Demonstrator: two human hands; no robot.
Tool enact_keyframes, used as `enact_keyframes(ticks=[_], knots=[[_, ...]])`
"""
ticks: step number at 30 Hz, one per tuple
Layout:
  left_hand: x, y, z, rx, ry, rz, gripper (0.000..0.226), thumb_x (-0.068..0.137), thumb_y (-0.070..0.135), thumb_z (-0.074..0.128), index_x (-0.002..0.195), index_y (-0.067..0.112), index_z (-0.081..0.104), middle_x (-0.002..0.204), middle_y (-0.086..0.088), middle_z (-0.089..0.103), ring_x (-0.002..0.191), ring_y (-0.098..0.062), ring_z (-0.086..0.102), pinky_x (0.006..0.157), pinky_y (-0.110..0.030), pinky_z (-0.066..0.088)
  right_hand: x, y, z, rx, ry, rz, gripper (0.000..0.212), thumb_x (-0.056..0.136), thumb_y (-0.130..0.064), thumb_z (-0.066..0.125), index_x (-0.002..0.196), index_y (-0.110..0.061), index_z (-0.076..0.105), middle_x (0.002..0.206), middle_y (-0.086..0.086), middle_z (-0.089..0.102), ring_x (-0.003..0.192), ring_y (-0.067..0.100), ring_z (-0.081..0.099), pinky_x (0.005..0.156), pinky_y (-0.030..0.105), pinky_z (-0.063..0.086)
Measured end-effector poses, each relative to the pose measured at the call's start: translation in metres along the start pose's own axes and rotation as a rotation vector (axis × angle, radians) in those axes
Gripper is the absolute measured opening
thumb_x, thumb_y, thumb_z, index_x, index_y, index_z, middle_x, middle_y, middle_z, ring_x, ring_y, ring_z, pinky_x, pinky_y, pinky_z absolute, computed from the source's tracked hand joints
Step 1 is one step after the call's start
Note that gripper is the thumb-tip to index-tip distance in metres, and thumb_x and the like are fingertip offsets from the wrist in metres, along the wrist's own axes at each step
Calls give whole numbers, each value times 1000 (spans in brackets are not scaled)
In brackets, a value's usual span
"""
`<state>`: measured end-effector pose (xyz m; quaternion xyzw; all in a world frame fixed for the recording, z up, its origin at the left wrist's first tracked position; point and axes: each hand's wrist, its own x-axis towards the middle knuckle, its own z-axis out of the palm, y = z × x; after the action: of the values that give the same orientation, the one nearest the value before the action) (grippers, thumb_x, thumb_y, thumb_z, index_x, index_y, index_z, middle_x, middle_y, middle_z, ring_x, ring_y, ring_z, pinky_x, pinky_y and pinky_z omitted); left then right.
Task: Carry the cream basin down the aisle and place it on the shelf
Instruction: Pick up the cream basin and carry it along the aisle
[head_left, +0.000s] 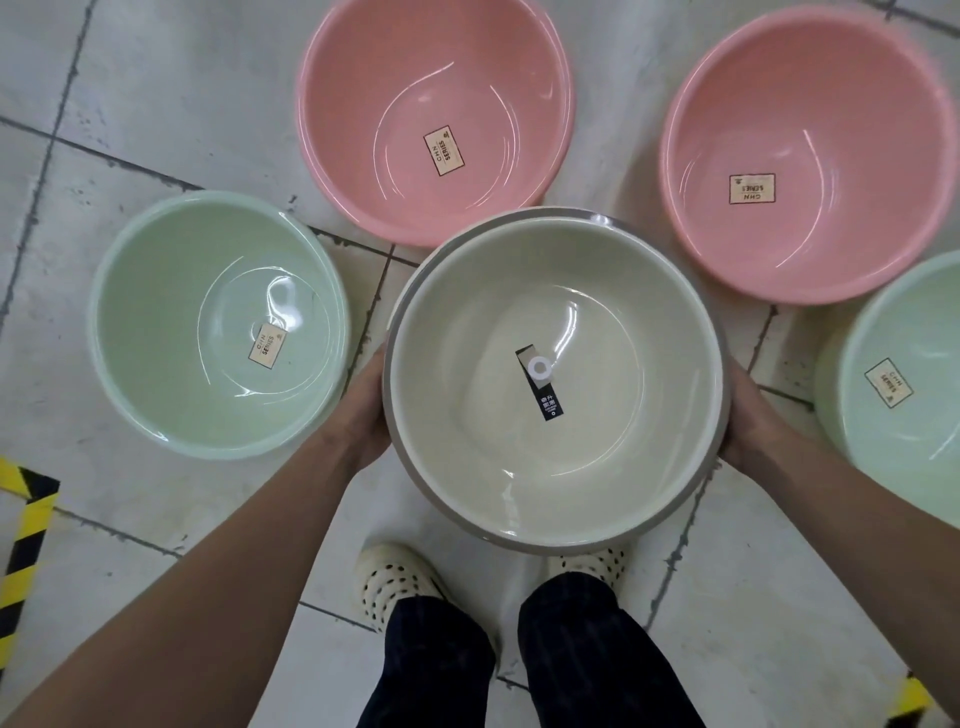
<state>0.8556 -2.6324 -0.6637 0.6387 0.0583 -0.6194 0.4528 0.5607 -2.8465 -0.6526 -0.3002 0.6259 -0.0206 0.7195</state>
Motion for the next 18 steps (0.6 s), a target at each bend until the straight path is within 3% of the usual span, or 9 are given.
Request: enact_keyframes(ticks=[2, 5, 9, 13, 18], knots=[[-9, -1, -3, -5, 13, 3, 40, 107, 43, 49, 137, 23, 65, 119, -4, 75, 104, -20, 71, 82, -36, 59, -8, 4, 0, -10, 4, 12, 25, 101, -42, 57, 94, -24, 73, 74, -8, 76, 63, 10, 72, 55, 25, 59], [-35, -4, -8, 2, -23, -5, 38, 107, 44, 46, 133, 28, 68, 128, -8, 72, 113, -25, 68, 96, -44, 56, -29, 9, 1, -43, 5, 27, 23, 100, -40, 59, 90, -24, 72, 73, -7, 74, 62, 11, 71, 58, 28, 59], [-81, -5, -17, -10, 42, 5, 32, 107, 44, 47, 125, 38, 72, 130, -1, 72, 120, -26, 67, 102, -50, 52, -66, 6, 12, -79, 15, 45, 24, 99, -42, 60, 90, -23, 72, 75, -5, 74, 62, 12, 71, 62, 31, 58], [-131, -5, -38, -96, 140, 21, 36, 108, 44, 43, 131, 32, 68, 128, -4, 73, 123, -30, 65, 93, -46, 54, -106, -11, 35, -63, -22, 77, 36, 100, -54, 53, 97, -33, 83, 102, 0, 81, 86, 15, 77, 86, 41, 54], [-200, 4, -81, -323, 209, -16, 62, 103, 65, 29, 138, 29, 65, 139, -12, 67, 129, -35, 62, 107, -60, 45, -151, -51, 98, -219, -146, 48, 47, 100, -62, 41, 102, -39, 82, 112, -2, 80, 101, 14, 76, 94, 42, 52]])
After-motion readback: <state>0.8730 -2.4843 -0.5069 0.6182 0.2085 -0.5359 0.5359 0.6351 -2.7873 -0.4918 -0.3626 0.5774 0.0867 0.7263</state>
